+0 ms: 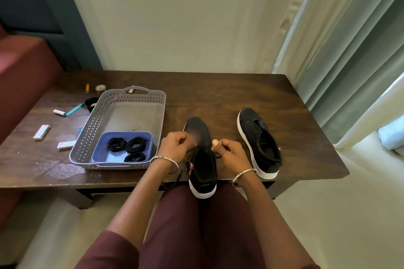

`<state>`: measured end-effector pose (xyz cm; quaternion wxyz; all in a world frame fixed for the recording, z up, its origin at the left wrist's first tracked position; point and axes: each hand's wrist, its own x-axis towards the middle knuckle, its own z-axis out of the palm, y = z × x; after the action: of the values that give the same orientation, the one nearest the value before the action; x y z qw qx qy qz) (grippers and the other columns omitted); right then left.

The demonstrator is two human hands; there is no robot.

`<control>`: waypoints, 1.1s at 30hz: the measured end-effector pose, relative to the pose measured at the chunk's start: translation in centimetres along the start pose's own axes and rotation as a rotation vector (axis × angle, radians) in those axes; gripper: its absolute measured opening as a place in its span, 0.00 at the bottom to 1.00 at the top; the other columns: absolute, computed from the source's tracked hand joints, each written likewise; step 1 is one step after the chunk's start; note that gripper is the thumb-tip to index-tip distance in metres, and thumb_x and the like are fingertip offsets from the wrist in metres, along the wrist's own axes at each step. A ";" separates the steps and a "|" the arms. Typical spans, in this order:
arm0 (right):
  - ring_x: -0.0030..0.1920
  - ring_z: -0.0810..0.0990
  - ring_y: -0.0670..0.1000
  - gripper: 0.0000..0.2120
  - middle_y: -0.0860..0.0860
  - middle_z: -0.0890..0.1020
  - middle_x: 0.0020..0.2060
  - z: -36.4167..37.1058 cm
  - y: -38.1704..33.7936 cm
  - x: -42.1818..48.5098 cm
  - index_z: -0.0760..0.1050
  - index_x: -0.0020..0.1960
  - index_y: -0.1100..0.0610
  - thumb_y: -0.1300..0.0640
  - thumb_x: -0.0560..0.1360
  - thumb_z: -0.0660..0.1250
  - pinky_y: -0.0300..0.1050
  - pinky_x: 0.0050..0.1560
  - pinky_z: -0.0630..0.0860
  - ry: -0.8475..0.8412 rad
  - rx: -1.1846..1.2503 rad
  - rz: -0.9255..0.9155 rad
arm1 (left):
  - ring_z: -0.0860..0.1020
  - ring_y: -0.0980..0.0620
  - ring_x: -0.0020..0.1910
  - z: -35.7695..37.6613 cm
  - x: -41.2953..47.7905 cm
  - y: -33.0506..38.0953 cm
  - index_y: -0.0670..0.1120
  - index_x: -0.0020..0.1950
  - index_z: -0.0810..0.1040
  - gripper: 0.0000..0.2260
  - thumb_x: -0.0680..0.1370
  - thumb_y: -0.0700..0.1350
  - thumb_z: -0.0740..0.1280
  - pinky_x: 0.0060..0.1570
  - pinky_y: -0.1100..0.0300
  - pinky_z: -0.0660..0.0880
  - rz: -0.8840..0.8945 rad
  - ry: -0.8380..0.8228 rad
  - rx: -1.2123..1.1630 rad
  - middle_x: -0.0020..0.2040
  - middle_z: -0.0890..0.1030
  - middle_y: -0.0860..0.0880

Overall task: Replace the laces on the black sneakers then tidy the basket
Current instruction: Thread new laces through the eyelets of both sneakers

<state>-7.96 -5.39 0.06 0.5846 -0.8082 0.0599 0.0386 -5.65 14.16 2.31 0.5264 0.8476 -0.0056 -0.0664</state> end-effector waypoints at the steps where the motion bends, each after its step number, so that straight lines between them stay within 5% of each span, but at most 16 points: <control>1: 0.41 0.80 0.50 0.16 0.48 0.83 0.35 0.1 -0.6 0.1 0.81 0.37 0.51 0.43 0.77 0.66 0.58 0.53 0.78 -0.005 0.058 -0.022 | 0.83 0.48 0.46 0.2 0.3 0.2 0.51 0.37 0.83 0.15 0.77 0.58 0.68 0.54 0.50 0.77 0.021 -0.004 -0.056 0.40 0.85 0.50; 3: 0.43 0.81 0.47 0.15 0.49 0.84 0.39 0.2 -2.1 0.0 0.80 0.39 0.55 0.49 0.81 0.65 0.47 0.52 0.77 0.000 0.191 -0.055 | 0.83 0.48 0.51 0.5 0.5 0.8 0.49 0.37 0.83 0.17 0.78 0.59 0.66 0.59 0.51 0.75 0.071 -0.020 -0.180 0.46 0.86 0.49; 5: 0.47 0.83 0.46 0.14 0.55 0.85 0.44 0.7 -3.3 0.1 0.77 0.41 0.61 0.56 0.83 0.62 0.39 0.52 0.78 0.009 0.374 -0.045 | 0.84 0.51 0.51 1.2 0.4 1.5 0.43 0.40 0.79 0.15 0.83 0.49 0.63 0.58 0.56 0.77 0.072 -0.050 -0.433 0.46 0.86 0.48; 9: 0.39 0.79 0.54 0.15 0.58 0.81 0.38 2.4 -3.2 1.4 0.77 0.40 0.60 0.56 0.83 0.62 0.52 0.52 0.78 0.066 0.721 0.055 | 0.79 0.52 0.35 3.0 0.7 1.4 0.41 0.39 0.74 0.16 0.84 0.45 0.58 0.45 0.59 0.79 -0.086 0.017 -0.911 0.34 0.79 0.48; 11: 0.35 0.75 0.51 0.14 0.54 0.78 0.34 2.8 -2.7 1.9 0.77 0.41 0.60 0.56 0.83 0.62 0.46 0.45 0.78 0.128 0.788 0.111 | 0.75 0.53 0.31 3.6 1.1 0.8 0.42 0.40 0.75 0.15 0.84 0.45 0.58 0.42 0.60 0.79 -0.155 0.066 -0.998 0.32 0.76 0.48; 15: 0.31 0.69 0.46 0.12 0.49 0.73 0.30 3.3 -1.7 2.4 0.79 0.45 0.59 0.57 0.83 0.62 0.40 0.37 0.75 0.176 0.732 0.123 | 0.71 0.58 0.29 4.3 1.6 -0.6 0.42 0.47 0.79 0.13 0.84 0.39 0.57 0.34 0.66 0.74 -0.120 0.057 -0.880 0.31 0.75 0.52; 21: 0.30 0.72 0.40 0.08 0.49 0.77 0.33 3.9 -0.3 2.6 0.79 0.50 0.61 0.62 0.83 0.61 0.38 0.38 0.74 0.181 0.629 0.029 | 0.74 0.61 0.34 4.3 2.3 -2.1 0.44 0.53 0.82 0.10 0.83 0.36 0.61 0.37 0.68 0.72 0.050 -0.029 -0.591 0.37 0.81 0.54; 26: 0.39 0.79 0.48 0.07 0.54 0.84 0.42 3.8 0.8 2.7 0.80 0.54 0.60 0.65 0.81 0.63 0.42 0.46 0.77 0.130 0.688 0.025 | 0.81 0.58 0.37 4.0 2.3 -1.9 0.42 0.54 0.82 0.08 0.78 0.35 0.67 0.39 0.68 0.76 0.016 -0.086 -0.680 0.42 0.86 0.49; 30: 0.31 0.77 0.48 0.06 0.55 0.82 0.34 3.7 0.7 2.8 0.74 0.51 0.60 0.69 0.77 0.67 0.47 0.43 0.77 0.201 0.767 0.074 | 0.84 0.51 0.37 3.5 2.6 -1.6 0.40 0.52 0.75 0.09 0.75 0.33 0.71 0.39 0.62 0.80 -0.045 -0.078 -0.780 0.42 0.86 0.41; 33: 0.31 0.78 0.50 0.06 0.56 0.82 0.32 4.0 0.8 2.9 0.74 0.48 0.62 0.69 0.75 0.70 0.53 0.44 0.77 0.215 0.796 0.113 | 0.83 0.52 0.37 3.5 2.6 -1.5 0.39 0.50 0.78 0.09 0.72 0.37 0.73 0.39 0.63 0.79 -0.027 -0.100 -0.753 0.41 0.86 0.42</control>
<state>-5.14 -2.01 -2.29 0.8388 -0.5139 0.1751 -0.0401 -3.61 11.52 -0.81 0.7992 0.5905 0.0048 -0.1118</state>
